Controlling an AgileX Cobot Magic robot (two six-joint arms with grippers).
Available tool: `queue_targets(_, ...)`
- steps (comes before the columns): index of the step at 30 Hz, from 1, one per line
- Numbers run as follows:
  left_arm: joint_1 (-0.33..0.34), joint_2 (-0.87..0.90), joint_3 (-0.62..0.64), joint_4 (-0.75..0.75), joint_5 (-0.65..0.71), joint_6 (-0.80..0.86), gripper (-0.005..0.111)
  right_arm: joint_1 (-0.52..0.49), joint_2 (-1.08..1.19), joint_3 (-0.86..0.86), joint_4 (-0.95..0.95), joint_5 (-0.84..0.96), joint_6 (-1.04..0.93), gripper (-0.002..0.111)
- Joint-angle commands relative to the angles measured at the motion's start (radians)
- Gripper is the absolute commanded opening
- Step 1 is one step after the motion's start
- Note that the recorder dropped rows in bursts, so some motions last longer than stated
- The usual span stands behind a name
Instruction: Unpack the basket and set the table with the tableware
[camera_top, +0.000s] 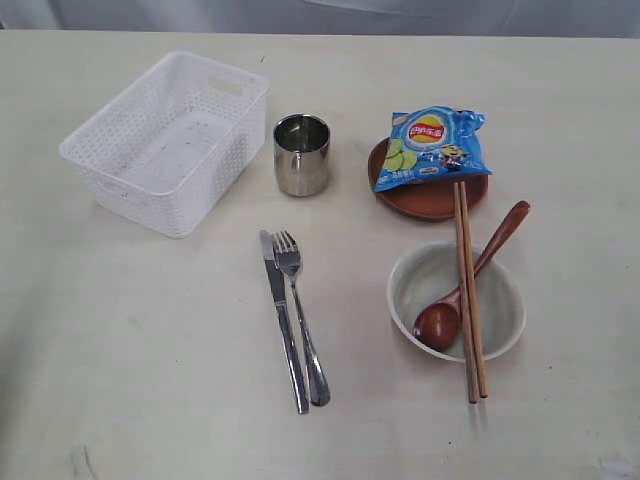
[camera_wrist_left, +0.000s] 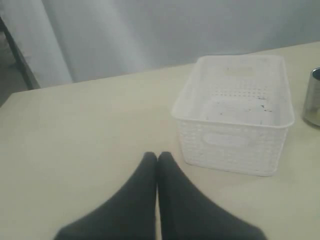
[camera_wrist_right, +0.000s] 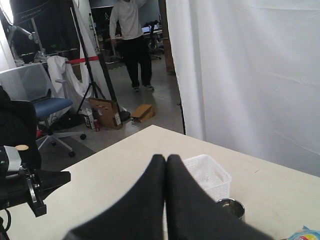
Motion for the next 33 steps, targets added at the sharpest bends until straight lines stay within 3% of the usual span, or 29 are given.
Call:
queue_targets(1,-0.003,-0.003,0.004,-0.004,0.003,-0.002,0.000,-0.041,-0.048,0.029,0.011,0.001,0.000,0.000)
queue_targets(8,-0.003,-0.003,0.004,-0.004,0.003,-0.002,0.000,-0.339,-0.187,0.154,0.087,-0.134,-0.273,0.000)
queue_targets(15,-0.003,-0.003,0.004,-0.004,0.003,-0.002,0.000,-0.560,-0.304,0.419,0.087,-0.385,-0.297,0.000)
queue_targets(20,-0.003,-0.003,0.004,-0.004,0.003,-0.002,0.000,-0.636,-0.304,0.586,0.085,-0.524,-0.313,0.000)
queue_targets(23,-0.003,-0.003,0.004,-0.004,0.005,-0.002,0.000,-0.705,-0.304,0.688,0.085,-0.555,-0.427,0.000)
queue_targets(33,-0.003,-0.003,0.004,-0.004,0.005,-0.002,0.000,-0.715,-0.304,0.817,0.087,-0.597,-0.439,0.000)
